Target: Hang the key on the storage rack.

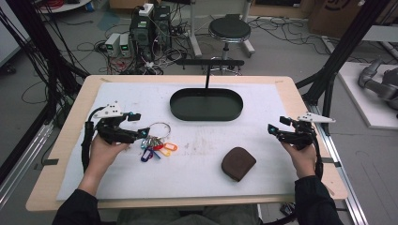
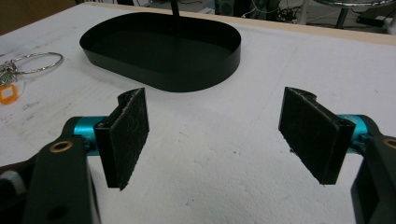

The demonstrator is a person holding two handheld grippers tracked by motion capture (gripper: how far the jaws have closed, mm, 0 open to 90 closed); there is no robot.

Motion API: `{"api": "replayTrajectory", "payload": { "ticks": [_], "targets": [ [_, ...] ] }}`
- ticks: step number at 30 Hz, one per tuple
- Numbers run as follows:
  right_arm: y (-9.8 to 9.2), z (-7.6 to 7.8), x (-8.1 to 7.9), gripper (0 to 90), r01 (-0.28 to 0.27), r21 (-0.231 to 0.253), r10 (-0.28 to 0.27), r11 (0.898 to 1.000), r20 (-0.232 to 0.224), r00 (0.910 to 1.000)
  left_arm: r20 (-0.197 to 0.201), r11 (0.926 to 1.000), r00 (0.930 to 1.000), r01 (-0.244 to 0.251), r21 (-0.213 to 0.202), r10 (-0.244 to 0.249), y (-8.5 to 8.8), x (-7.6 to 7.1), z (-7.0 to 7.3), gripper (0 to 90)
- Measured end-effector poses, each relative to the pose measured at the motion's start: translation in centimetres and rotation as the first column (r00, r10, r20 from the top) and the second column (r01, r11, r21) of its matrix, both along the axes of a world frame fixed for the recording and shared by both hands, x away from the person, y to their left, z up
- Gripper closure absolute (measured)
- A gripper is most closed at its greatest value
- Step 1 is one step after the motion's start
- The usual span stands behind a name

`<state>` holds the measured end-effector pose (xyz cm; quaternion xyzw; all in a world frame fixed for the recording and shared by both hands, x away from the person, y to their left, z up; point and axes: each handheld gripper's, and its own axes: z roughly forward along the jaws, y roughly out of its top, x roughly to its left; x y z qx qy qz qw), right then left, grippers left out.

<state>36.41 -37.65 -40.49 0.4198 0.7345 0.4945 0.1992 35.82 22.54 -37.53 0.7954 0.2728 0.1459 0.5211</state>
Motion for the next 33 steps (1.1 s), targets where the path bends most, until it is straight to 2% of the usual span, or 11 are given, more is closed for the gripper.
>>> {"api": "replayTrajectory", "payload": {
  "ticks": [7, 11, 16, 21, 22, 23, 24, 32, 33],
  "targets": [
    [0.0, -0.2, 0.2, 24.8, 0.011, -0.006, -0.011, 1.000, -0.008, 0.9999, -0.005, 0.9996, 0.9997, -0.025, -0.012, 0.025, 0.4, 0.2, -0.3, 26.8],
    [0.0, -0.2, 0.4, 25.5, 0.030, -0.009, -0.029, 1.000, 0.015, 0.9995, 0.003, 0.9989, 0.9989, -0.046, -0.006, 0.046, 0.3, 0.4, -0.5, 27.5],
    [0.2, -0.2, 0.6, 25.5, 0.034, -0.017, -0.033, 0.999, 0.016, 0.9993, -0.004, 0.9974, 0.9975, -0.071, -0.008, 0.071, 0.3, 0.8, -0.8, 33.7],
    [0.4, -0.2, 0.6, 25.5, 0.026, -0.024, -0.026, 0.999, 0.009, 0.9996, -0.038, 0.9939, 0.9932, -0.110, -0.005, 0.110, 0.2, 1.6, -1.4, 39.4],
    [0.4, -0.2, 0.5, 25.5, 0.026, -0.026, -0.026, 0.999, 0.010, 0.9996, -0.059, 0.9918, 0.9900, -0.128, 0.004, 0.128, 0.2, 2.0, -1.7, 40.0],
    [0.5, -0.2, 0.5, 25.5, 0.026, -0.027, -0.025, 0.999, 0.011, 0.9996, -0.059, 0.9918, 0.9900, -0.128, 0.004, 0.128, 0.2, 2.0, -1.7, 41.2],
    [0.5, -0.2, 0.5, 25.5, 0.026, -0.023, -0.026, 0.999, 0.012, 0.9996, -0.075, 0.9898, 0.9869, -0.142, 0.009, 0.143, 0.1, 2.3, -2.0, 41.4],
    [0.5, -0.2, 0.5, 25.5, 0.020, -0.025, -0.020, 0.999, 0.005, 0.9998, -0.094, 0.9853, 0.9810, -0.167, 0.033, 0.170, -0.2, 3.2, -2.6, 44.8],
    [0.5, -0.2, 0.5, 25.5, 0.019, -0.028, -0.019, 0.999, 0.004, 0.9998, -0.101, 0.9826, 0.9777, -0.180, 0.045, 0.184, -0.4, 3.5, -2.9, 46.0]
  ]
}}
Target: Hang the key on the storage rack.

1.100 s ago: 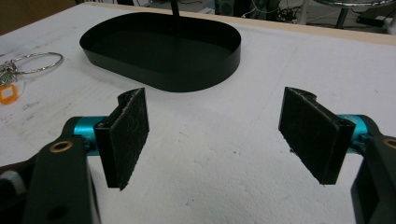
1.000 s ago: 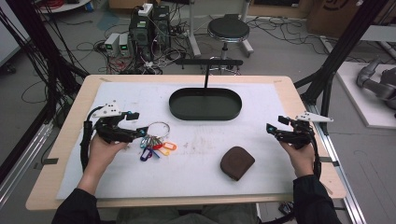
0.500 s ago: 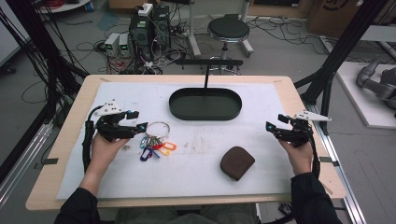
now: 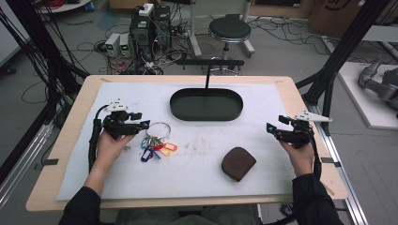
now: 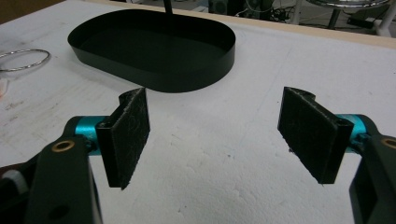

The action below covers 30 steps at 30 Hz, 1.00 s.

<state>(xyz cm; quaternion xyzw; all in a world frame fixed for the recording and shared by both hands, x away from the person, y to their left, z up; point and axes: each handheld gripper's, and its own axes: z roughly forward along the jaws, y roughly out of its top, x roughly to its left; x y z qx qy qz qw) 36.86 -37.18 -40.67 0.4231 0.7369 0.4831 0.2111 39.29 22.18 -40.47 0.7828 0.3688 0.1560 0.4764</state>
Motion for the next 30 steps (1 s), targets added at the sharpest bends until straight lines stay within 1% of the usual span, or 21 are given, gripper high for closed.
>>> {"api": "replayTrajectory", "payload": {
  "ticks": [3, 4, 6, 7, 10, 11, 12, 14, 15, 16, 18, 19, 20, 22, 23, 24, 25, 26, 27, 29, 30],
  "targets": [
    [0.0, 0.0, -0.1, 25.5, 0.003, 0.001, -0.003, 1.000, -0.006, 1.0000, -0.021, 0.9997, 0.9995, -0.023, 0.009, 0.023, -0.2, 0.5, -0.5, 47.2],
    [0.0, 0.0, -0.1, 25.5, 0.002, 0.000, -0.002, 1.000, -0.007, 1.0000, -0.021, 0.9997, 0.9995, -0.023, 0.009, 0.023, -0.2, 0.5, -0.5, 47.2],
    [0.0, 0.0, -0.1, 25.5, 0.001, -0.002, -0.001, 1.000, -0.010, 1.0000, -0.044, 0.9983, 0.9977, -0.050, 0.028, 0.051, -0.4, 1.0, -0.8, 47.4],
    [0.0, 0.0, -0.2, 25.5, 0.001, -0.007, -0.001, 1.000, -0.012, 0.9999, -0.067, 0.9980, 0.9964, -0.049, 0.038, 0.052, -0.5, 1.5, -1.1, 48.7],
    [0.0, 0.0, -0.3, 25.5, -0.001, -0.012, 0.000, 1.000, -0.014, 0.9999, -0.076, 0.9975, 0.9954, -0.055, 0.045, 0.059, -0.8, 1.8, -1.5, 51.5],
    [0.1, 0.0, -0.4, 25.5, 0.003, -0.008, -0.003, 1.000, -0.024, 0.9997, -0.102, 0.9956, 0.9929, -0.054, 0.077, 0.061, -0.9, 2.1, -1.9, 51.4],
    [0.1, 0.0, -0.5, 25.5, 0.002, -0.008, -0.003, 1.000, -0.022, 0.9997, -0.111, 0.9942, 0.9916, -0.057, 0.092, 0.067, -1.0, 2.2, -2.1, 51.5],
    [0.1, 0.0, -0.5, 25.5, 0.005, -0.011, -0.005, 1.000, -0.019, 0.9998, -0.118, 0.9939, 0.9907, -0.057, 0.094, 0.068, -1.0, 2.3, -2.3, 52.8],
    [0.1, 0.0, -0.5, 25.5, 0.007, -0.010, -0.007, 1.000, -0.019, 0.9998, -0.128, 0.9928, 0.9887, -0.065, 0.100, 0.078, -1.1, 2.5, -2.6, 53.7],
    [0.1, 0.0, -0.5, 25.5, 0.006, -0.013, -0.006, 1.000, -0.018, 0.9998, -0.130, 0.9916, 0.9883, -0.065, 0.112, 0.079, -1.0, 2.5, -2.6, 53.9],
    [0.2, 0.0, -0.5, 25.5, 0.006, -0.013, -0.007, 1.000, -0.020, 0.9998, -0.134, 0.9916, 0.9877, -0.065, 0.112, 0.080, -1.0, 2.6, -2.8, 55.3],
    [0.1, 0.0, -0.6, 25.5, 0.008, -0.012, -0.009, 1.000, -0.023, 0.9997, -0.136, 0.9903, 0.9872, -0.065, 0.122, 0.082, -1.1, 2.6, -2.8, 57.3],
    [0.1, 0.0, -0.6, 25.5, 0.010, -0.009, -0.010, 1.000, -0.019, 0.9998, -0.144, 0.9890, 0.9863, -0.062, 0.134, 0.081, -1.3, 2.7, -3.0, 57.4],
    [0.1, 0.0, -0.6, 25.5, 0.011, -0.007, -0.011, 1.000, -0.013, 0.9999, -0.144, 0.9889, 0.9863, -0.061, 0.135, 0.080, -1.4, 2.7, -3.0, 57.5],
    [0.2, 0.0, -0.6, 25.5, 0.007, -0.008, -0.007, 1.000, -0.014, 0.9999, -0.133, 0.9852, 0.9874, -0.065, 0.159, 0.087, -1.7, 2.7, -3.1, 58.2],
    [0.2, 0.0, -0.6, 25.5, 0.004, -0.014, -0.004, 1.000, -0.016, 0.9999, -0.126, 0.9829, 0.9879, -0.068, 0.171, 0.090, -1.7, 2.7, -3.1, 58.3],
    [0.2, 0.0, -0.6, 25.5, 0.004, -0.014, -0.004, 1.000, -0.016, 0.9999, -0.126, 0.9829, 0.9879, -0.068, 0.171, 0.090, -1.7, 2.7, -3.1, 58.5],
    [0.3, 0.0, -0.6, 25.5, -0.003, -0.017, 0.003, 1.000, -0.016, 0.9999, -0.126, 0.9812, 0.9875, -0.070, 0.180, 0.094, -1.8, 2.7, -3.1, 60.4],
    [0.3, -0.1, -0.6, 25.5, -0.001, -0.014, 0.000, 1.000, -0.018, 0.9998, -0.131, 0.9776, 0.9862, -0.074, 0.197, 0.101, -1.9, 2.8, -3.3, 61.4],
    [0.2, -0.1, -0.7, 25.5, -0.004, -0.016, 0.004, 1.000, -0.018, 0.9998, -0.145, 0.9747, 0.9839, -0.072, 0.212, 0.104, -2.0, 2.8, -3.5, 64.0],
    [0.2, -0.1, -0.8, 25.5, -0.006, -0.013, 0.005, 1.000, -0.016, 0.9999, -0.140, 0.9733, 0.9843, -0.076, 0.217, 0.108, -2.1, 2.8, -3.5, 65.1]
  ]
}}
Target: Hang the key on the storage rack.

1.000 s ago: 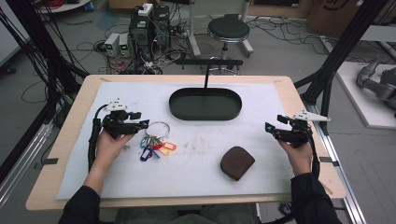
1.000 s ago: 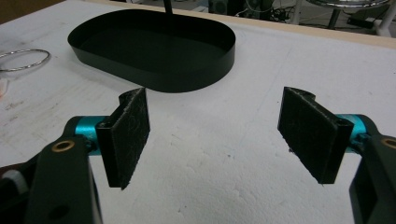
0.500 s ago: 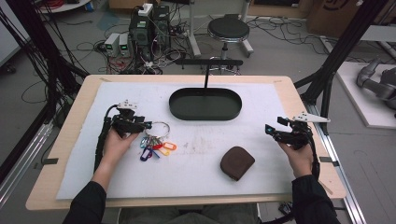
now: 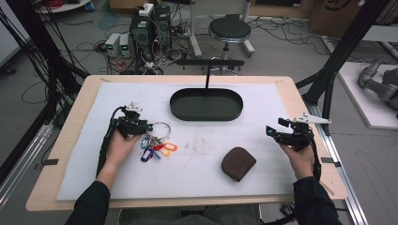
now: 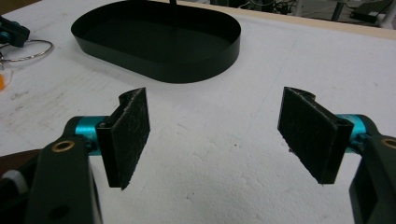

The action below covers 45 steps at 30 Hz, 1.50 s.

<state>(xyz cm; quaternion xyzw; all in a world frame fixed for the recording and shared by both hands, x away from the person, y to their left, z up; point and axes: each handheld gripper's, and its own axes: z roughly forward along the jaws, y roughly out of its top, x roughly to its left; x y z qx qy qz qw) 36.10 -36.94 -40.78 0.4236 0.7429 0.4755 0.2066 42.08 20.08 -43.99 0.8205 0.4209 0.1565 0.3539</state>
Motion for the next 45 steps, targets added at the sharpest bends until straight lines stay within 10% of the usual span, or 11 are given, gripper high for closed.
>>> {"api": "replayTrajectory", "payload": {
  "ticks": [13, 27, 35, 45],
  "targets": [
    [-0.4, 0.0, -0.4, 25.8, 0.006, -0.004, -0.006, 1.000, 0.003, 1.0000, 0.029, 0.9976, 0.9996, -0.002, 0.070, 0.000, -0.9, -0.4, 0.1, 83.5],
    [-0.4, -0.1, -0.2, 25.8, 0.007, 0.002, -0.007, 1.000, 0.005, 1.0000, 0.042, 0.9983, 0.9991, 0.009, -0.057, -0.007, -0.4, -0.7, 0.8, 86.1],
    [-0.3, -0.1, -0.1, 25.8, 0.006, 0.003, -0.006, 1.000, 0.014, 0.9999, 0.160, 0.9866, 0.9856, 0.078, -0.144, -0.054, -0.8, -2.3, 2.9, 86.2],
    [-0.2, -0.1, 0.0, 25.9, 0.005, 0.014, -0.005, 1.000, 0.024, 0.9997, 0.247, 0.9784, 0.9614, 0.157, -0.134, -0.121, -2.2, -4.4, 4.2, 86.1]
  ]
}}
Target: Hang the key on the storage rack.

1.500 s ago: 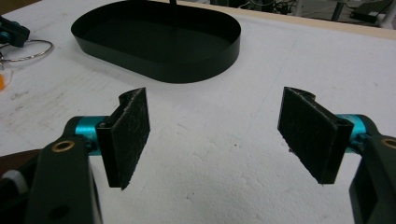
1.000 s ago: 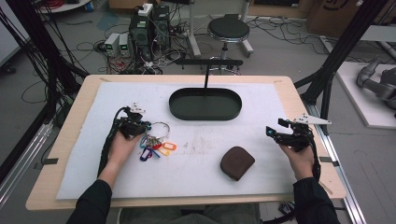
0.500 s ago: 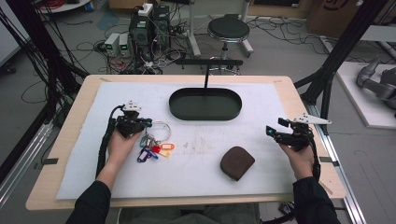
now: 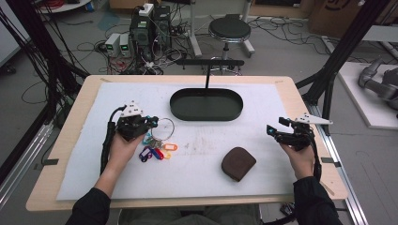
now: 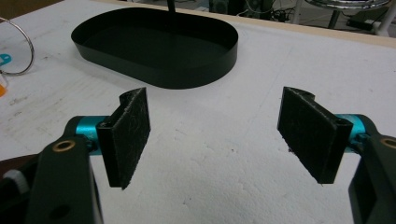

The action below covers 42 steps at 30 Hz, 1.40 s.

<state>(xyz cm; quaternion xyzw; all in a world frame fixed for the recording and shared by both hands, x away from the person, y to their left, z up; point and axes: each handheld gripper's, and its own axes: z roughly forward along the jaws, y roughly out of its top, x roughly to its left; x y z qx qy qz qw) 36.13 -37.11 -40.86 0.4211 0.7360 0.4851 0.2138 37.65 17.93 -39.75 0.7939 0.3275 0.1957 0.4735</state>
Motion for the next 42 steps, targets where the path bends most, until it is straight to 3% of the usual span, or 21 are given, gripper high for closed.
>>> {"api": "replayTrajectory", "payload": {
  "ticks": [5, 8, 17, 29, 42],
  "targets": [
    [0.1, 0.0, 0.1, 25.9, -0.004, -0.001, 0.004, 1.000, 0.002, 1.0000, -0.012, 0.9987, 0.9988, 0.047, -0.017, -0.048, -0.1, -0.4, 0.1, 84.9],
    [0.1, -0.1, 0.1, 26.0, -0.006, -0.001, 0.006, 1.000, 0.003, 1.0000, -0.027, 0.9972, 0.9969, 0.075, 0.001, -0.074, -0.3, -0.5, 0.0, 82.8],
    [0.1, -0.1, 0.2, 26.0, -0.005, 0.002, 0.005, 1.000, 0.005, 1.0000, -0.060, 0.9959, 0.9950, 0.082, 0.037, -0.080, -0.2, -0.4, -0.3, 85.9],
    [0.1, -0.1, 0.2, 26.2, -0.005, 0.000, 0.005, 1.000, 0.003, 1.0000, -0.037, 0.9970, 0.9969, 0.071, 0.033, -0.069, -0.1, -0.4, 0.2, 86.5],
    [0.3, -0.1, 0.2, 26.2, -0.008, -0.003, 0.008, 1.000, 0.001, 1.0000, 0.039, 0.9964, 0.9957, 0.084, 0.005, -0.084, -1.0, -0.4, 3.1, 86.6]
  ]
}}
